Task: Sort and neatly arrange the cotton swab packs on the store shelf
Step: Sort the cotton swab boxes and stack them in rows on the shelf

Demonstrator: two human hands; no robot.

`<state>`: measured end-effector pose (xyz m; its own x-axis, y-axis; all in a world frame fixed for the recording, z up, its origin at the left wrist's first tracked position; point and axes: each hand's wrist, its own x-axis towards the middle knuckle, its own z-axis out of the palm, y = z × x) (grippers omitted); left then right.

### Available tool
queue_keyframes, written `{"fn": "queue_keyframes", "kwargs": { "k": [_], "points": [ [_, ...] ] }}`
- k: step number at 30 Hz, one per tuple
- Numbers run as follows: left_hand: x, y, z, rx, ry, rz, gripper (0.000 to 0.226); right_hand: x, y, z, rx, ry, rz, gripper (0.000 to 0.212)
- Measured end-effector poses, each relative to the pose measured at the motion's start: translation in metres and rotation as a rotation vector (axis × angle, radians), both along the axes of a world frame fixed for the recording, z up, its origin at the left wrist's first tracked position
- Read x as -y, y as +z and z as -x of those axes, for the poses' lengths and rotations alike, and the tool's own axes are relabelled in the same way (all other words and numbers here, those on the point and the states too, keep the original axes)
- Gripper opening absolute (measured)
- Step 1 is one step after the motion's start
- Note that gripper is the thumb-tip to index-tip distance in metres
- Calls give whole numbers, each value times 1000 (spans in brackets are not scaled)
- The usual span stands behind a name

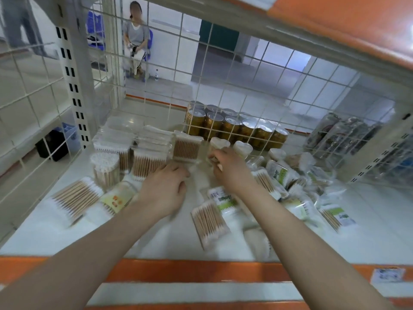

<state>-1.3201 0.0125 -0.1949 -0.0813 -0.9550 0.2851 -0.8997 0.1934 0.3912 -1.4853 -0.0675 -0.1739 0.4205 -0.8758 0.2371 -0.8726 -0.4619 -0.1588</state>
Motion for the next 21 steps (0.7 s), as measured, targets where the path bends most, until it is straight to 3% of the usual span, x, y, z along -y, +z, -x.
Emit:
{"fn": "queue_keyframes", "kwargs": {
  "k": [5, 10, 14, 21],
  "points": [
    [-6, -6, 17, -22, -107, -122, 42, -15, 4, 28, 34, 38, 14, 37],
    [-13, -7, 36, 70, -229, -186, 91, -24, 6, 47, -65, 11, -38, 35],
    [-16, -9, 44, 112, -250, -244, 78, -25, 4, 52, -65, 21, -33, 34],
    [-25, -2, 47, 201, -241, -268, 79, -29, 3, 50, -82, 48, -53, 36]
  ]
}}
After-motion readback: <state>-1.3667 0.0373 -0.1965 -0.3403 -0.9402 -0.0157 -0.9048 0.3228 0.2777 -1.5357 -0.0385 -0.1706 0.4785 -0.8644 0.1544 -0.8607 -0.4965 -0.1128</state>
